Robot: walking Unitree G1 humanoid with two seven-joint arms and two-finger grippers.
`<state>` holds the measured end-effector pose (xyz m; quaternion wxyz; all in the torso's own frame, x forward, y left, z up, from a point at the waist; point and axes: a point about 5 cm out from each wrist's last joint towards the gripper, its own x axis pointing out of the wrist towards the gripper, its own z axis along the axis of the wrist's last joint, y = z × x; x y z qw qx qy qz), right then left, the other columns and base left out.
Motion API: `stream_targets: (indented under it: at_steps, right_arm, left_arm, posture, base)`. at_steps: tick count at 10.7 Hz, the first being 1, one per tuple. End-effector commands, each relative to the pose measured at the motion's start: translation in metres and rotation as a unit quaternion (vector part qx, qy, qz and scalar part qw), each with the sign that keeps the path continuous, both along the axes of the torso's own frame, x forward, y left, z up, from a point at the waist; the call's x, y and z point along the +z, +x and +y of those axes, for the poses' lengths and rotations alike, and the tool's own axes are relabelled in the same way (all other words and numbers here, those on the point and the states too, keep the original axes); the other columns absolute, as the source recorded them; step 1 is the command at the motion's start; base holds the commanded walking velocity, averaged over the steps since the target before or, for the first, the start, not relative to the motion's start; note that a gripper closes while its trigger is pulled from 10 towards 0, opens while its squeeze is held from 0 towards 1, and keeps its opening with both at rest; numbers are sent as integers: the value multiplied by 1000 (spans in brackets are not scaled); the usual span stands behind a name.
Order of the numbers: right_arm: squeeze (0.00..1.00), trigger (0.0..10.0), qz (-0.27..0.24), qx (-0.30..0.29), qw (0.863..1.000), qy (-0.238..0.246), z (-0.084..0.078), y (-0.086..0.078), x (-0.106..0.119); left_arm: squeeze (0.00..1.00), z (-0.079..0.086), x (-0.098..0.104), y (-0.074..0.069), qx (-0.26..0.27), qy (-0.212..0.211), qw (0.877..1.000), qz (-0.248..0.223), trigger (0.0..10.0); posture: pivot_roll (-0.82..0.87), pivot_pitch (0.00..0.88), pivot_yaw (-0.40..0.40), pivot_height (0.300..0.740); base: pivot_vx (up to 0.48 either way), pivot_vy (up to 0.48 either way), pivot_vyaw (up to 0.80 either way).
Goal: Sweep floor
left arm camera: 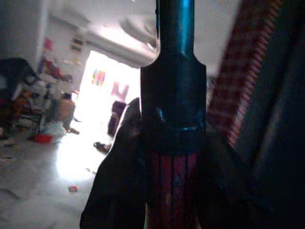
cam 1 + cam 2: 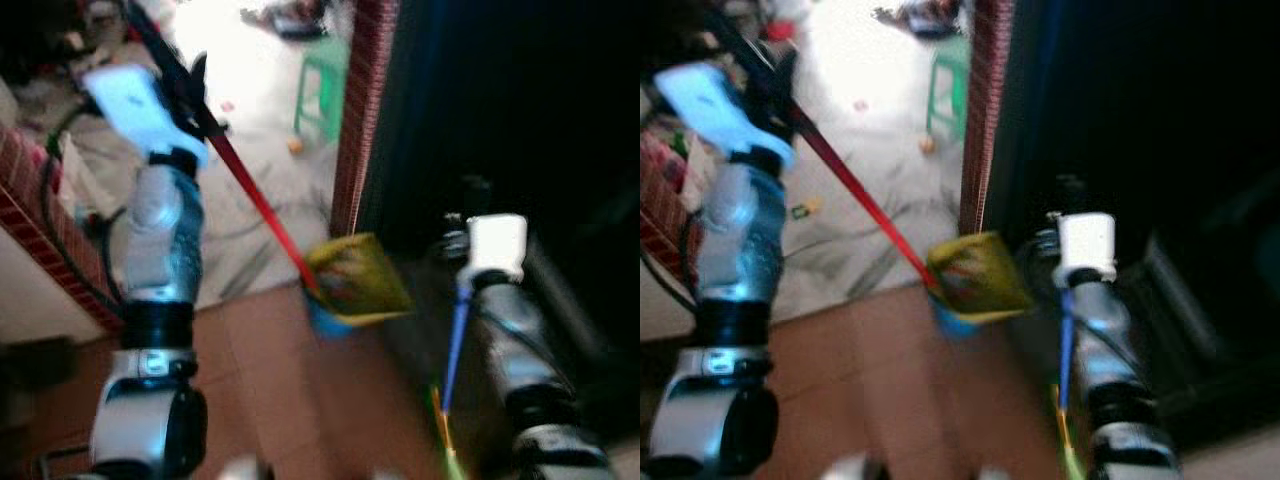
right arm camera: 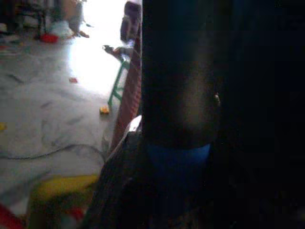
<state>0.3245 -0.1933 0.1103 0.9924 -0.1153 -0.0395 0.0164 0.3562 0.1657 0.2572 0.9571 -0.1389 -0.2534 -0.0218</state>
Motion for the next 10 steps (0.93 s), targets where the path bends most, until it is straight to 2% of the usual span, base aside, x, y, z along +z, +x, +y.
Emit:
stream_targets:
  at_steps: [1, 6, 7, 10]
  right_arm:
    - [0, 10000, -28, 7, 1000, 4, 4, 2, 12]
    - [0, 10000, -25, 4, 1000, 2, 2, 1, 10]
    - [0, 10000, -25, 4, 1000, 3, 2, 0, 10]
    - [0, 10000, -23, 8, 1000, 3, 3, 1, 9]
  left_arm:
    - [0, 9, 20, -5, 29, 16, 998, -46, 10000]
    - [0, 12, 22, -5, 46, 32, 997, -53, 10000]
    - [0, 11, 22, -5, 51, 44, 996, -55, 10000]
    - [0, -11, 17, -8, 28, 94, 993, -70, 10000]
  posture:
    - [-82, 0, 1, 740]
    - [-82, 0, 4, 740]
    - [-85, 0, 5, 740]
    - [-84, 0, 2, 740]
  base:
    - [446, 0, 0]
    - [425, 0, 0]
    - [0, 0, 0]
    - [0, 0, 0]
